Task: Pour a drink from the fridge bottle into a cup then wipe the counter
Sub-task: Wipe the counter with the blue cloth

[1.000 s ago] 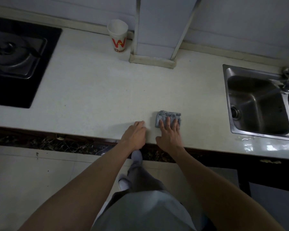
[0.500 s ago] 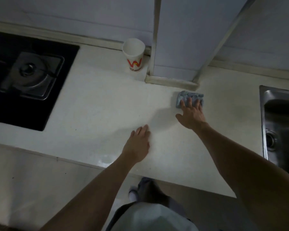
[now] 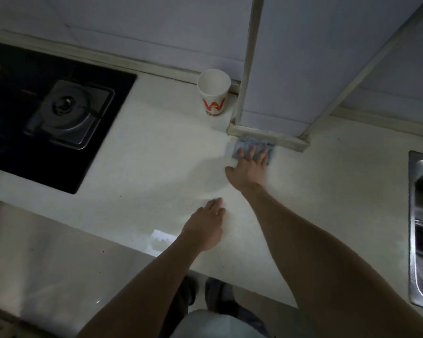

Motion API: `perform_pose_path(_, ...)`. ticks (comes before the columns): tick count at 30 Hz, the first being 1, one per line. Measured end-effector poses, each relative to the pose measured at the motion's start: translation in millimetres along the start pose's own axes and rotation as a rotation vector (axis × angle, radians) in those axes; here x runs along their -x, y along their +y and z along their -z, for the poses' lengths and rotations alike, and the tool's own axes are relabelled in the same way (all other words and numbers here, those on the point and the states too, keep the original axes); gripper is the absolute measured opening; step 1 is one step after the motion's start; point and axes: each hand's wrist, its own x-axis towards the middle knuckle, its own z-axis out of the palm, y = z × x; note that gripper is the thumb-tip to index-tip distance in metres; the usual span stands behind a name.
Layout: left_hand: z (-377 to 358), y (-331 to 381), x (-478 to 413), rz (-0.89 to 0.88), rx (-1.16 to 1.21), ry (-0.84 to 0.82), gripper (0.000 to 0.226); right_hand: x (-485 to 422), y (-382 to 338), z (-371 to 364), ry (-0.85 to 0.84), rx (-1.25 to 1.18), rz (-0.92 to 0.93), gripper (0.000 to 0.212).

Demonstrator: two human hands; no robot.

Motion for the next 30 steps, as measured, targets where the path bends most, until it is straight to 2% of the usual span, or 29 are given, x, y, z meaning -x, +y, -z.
perform_pose_path(5, 10.5, -1.4, -3.5, -0.015, -0.010, -0.032, 0.050, -5.7, -37.7, -4.4, -0.042, 0.065, 0.188, 0.074)
perform_pose_path(8, 10.7, -3.2, -0.8, -0.035, 0.007, -0.044, 0.047, -1.7, -21.2, -2.2, 0.022, 0.060, 0.188, 0.066)
perform_pose_path(12, 6.5, -6.3, 5.6, -0.058, 0.013, -0.032, 0.049, 12.4, 29.6, 5.9, 0.104, 0.062, -0.001, 0.067)
perform_pose_path(17, -2.6, -4.8, 17.9, -0.150, -0.054, -0.037, 0.050, 33.4, 90.2, 14.5, 0.072, 0.023, -0.259, 0.070)
perform_pose_path(22, -13.5, -12.5, 33.1, -0.204, -0.093, -0.055, 0.053, 34.4, 61.4, 9.2, 0.054, -0.104, -0.360, 0.075)
perform_pose_path(25, -16.4, -30.2, 40.2, -0.178, -0.098, -0.035, 0.055, 36.8, 15.2, -2.7, 0.028, -0.124, -0.227, 0.078)
perform_pose_path(30, -21.8, -48.8, 51.0, -0.164, -0.120, -0.011, 0.051, 54.0, -69.2, -35.3, -0.036, 0.001, 0.070, 0.080)
